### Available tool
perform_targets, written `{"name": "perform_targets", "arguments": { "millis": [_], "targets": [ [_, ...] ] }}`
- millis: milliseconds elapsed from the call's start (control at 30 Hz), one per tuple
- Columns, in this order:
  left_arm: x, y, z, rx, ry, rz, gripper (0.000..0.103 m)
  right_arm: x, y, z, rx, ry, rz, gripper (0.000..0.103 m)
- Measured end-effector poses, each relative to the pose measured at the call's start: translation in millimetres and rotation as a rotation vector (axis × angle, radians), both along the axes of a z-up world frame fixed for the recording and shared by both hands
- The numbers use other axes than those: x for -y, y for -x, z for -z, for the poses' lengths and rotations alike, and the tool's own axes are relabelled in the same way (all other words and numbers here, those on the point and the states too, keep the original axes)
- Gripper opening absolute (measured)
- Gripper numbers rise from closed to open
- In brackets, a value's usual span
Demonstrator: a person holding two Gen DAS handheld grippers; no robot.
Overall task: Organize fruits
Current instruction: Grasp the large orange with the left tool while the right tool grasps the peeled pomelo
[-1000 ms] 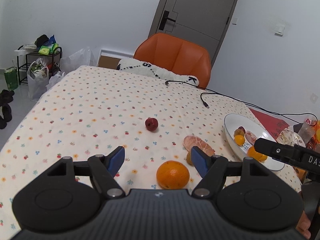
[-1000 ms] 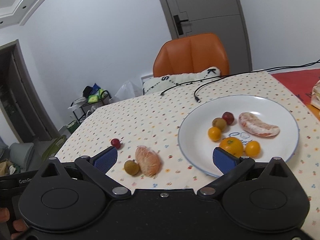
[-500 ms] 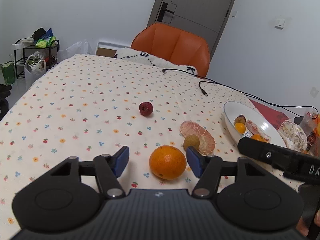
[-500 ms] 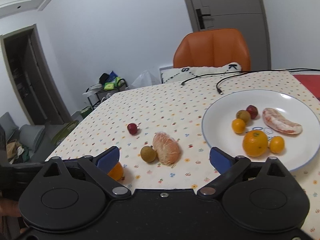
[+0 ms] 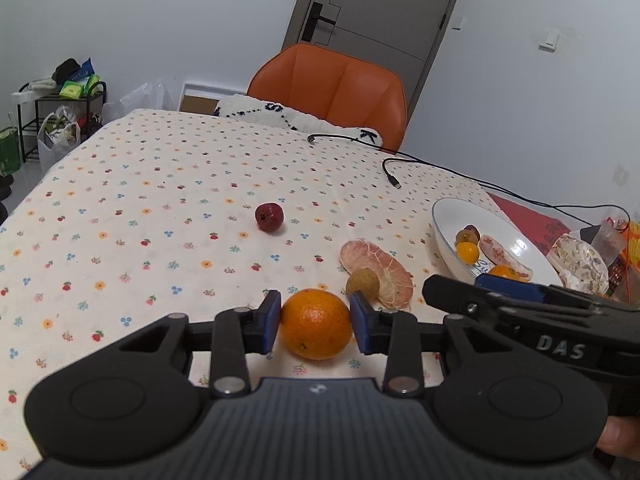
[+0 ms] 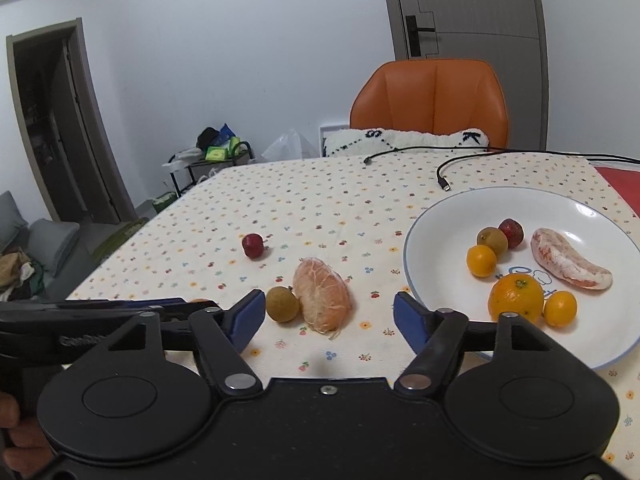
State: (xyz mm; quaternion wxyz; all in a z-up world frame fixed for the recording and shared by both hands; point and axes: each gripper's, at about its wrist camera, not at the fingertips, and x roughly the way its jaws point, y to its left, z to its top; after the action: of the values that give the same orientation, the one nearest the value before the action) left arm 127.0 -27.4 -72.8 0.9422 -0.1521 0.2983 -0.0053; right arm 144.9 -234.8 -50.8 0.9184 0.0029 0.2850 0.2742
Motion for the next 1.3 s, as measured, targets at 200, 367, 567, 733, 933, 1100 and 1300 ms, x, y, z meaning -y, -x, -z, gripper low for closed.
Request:
{"name": "perform_targets", "arguments": {
  "millis": [200,367,567,733,933,1100,1300],
  "targets": [
    [-11,2,-5,0.015,0.009,-0.03,0.035,-11,-7,6,0.008,0.055,-0.008,0.062],
    [-22,2,-5,0.018,0.005,-0.07,0.035,-22,-13,9,0.03,0.105,-0.006,0.061],
    [-33,-1,-2,0.006,0.022,-0.087,0.035,-34,-21,16,0.02,0.145,-0.023,0.061],
    [-34,-2,1,0.013,0.006,-0.083,0.036,-45,-21,20,0.04,0.192,-0.046,0.062],
    [-28,-4,2,0.018,-0.032,-0.072,0.036,-48,-25,18,0.032,0.2,-0.051,0.034],
    [-26,-4,0,0.004,-0.04,-0.077,0.036,-39,-22,15,0.012,0.172,-0.053,0.032],
    [-27,2,-9,0.0,-0.023,-0.083,0.035,-21,-8,0,0.039,0.136,-0.029,0.032]
  ]
}}
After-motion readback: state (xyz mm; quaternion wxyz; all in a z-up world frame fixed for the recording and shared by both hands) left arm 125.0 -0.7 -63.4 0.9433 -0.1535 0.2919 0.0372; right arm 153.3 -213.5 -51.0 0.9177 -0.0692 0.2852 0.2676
